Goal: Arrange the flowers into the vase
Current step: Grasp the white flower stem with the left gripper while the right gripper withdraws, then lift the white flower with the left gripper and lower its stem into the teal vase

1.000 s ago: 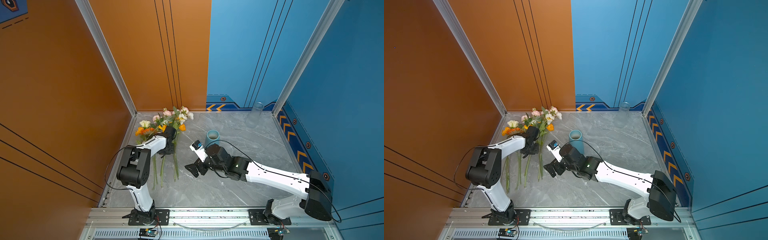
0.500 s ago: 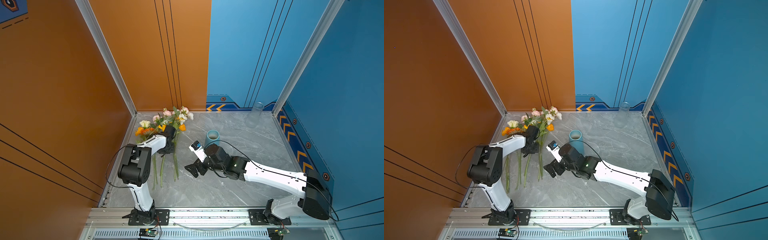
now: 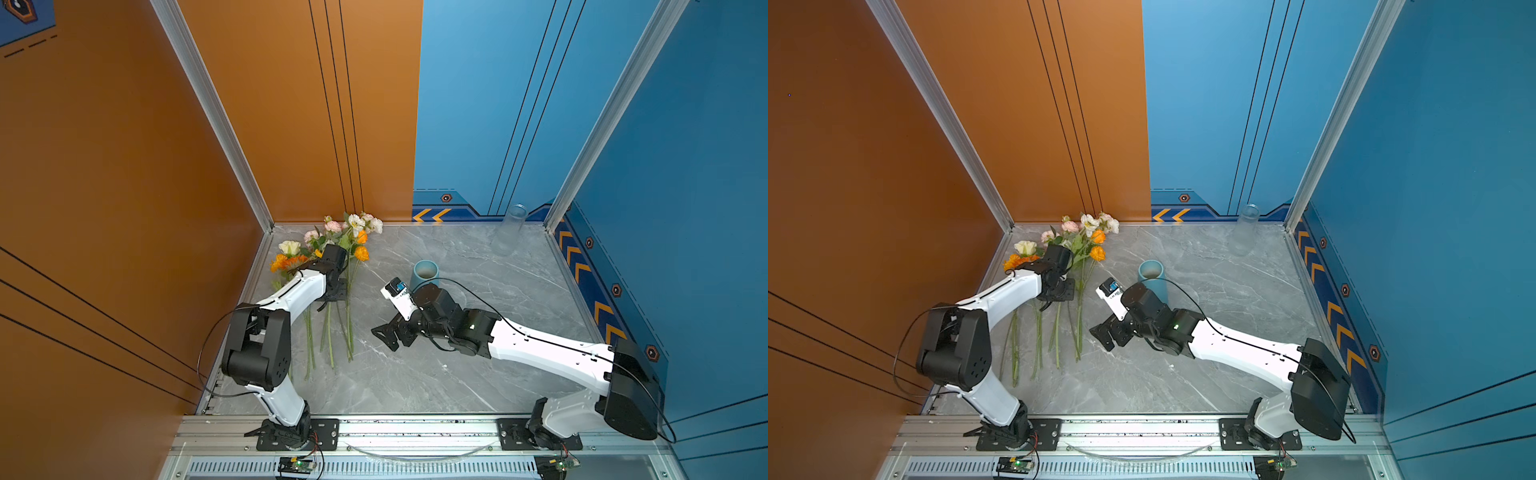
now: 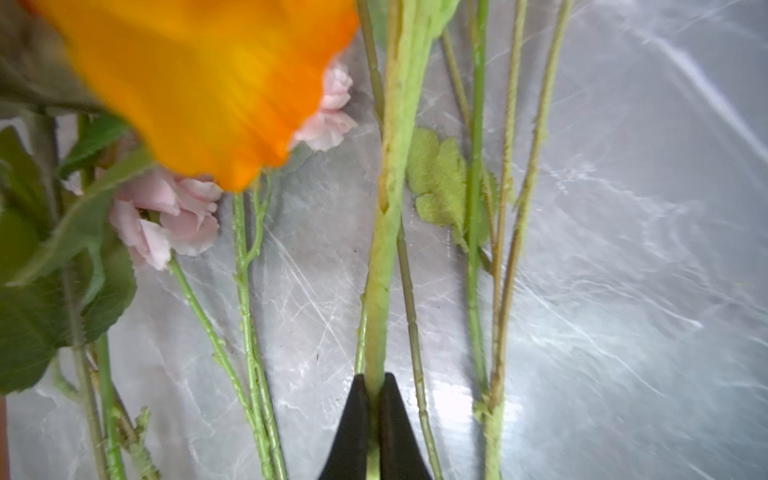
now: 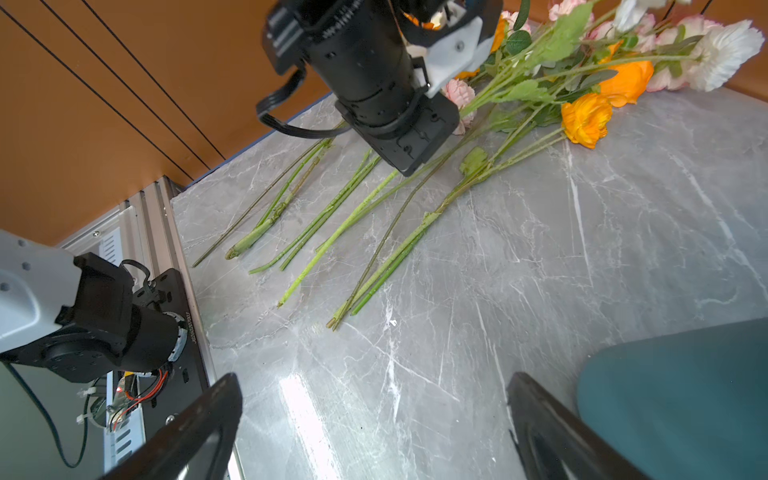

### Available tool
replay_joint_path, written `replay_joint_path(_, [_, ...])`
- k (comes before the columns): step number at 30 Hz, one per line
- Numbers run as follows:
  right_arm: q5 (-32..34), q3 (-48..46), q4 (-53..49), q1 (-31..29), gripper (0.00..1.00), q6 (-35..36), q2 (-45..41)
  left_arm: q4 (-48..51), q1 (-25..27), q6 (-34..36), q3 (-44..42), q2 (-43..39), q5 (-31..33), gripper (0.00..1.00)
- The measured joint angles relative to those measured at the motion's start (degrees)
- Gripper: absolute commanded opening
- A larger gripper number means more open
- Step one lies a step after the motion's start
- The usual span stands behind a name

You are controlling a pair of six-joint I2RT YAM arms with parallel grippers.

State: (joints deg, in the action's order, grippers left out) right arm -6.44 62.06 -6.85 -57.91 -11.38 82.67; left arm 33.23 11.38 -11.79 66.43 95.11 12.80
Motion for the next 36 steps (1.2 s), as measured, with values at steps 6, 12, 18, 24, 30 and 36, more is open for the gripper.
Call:
replay_joint_path(6, [-0.13,-0.2,0.0,1.81,1.0,-0.02,-0.13,3.17,-1.07,0.85,1.16,-3.91,-3.26,0.0])
replay_joint_path(12, [-1.51,-0.96,-0.02,4.76,1.0,-0.02,-1.55,5.99,-1.31,1.27,1.62,-9.25,-6.08,0.0])
replay_joint_path(18, [-4.0,-0.96,-0.07,5.97,1.0,0.17,-4.11,7.39,-0.92,1.09,5.29,-16.37,-9.25,0.0])
replay_joint_path(24, [-5.79,-0.72,-1.2,6.14,1.0,1.14,-6.6,4.87,3.17,1.01,11.65,-22.4,-10.95,0.0])
replay_joint_path(30, [-6.84,0.46,-5.49,8.59,1.0,2.51,-10.14,-5.22,8.98,0.81,13.11,-26.14,-12.41,0.0])
replay_joint_path(36, [-8.0,1.79,-8.55,15.13,1.0,2.29,-17.57,-20.17,14.84,0.31,14.25,-25.07,-12.9,0.0])
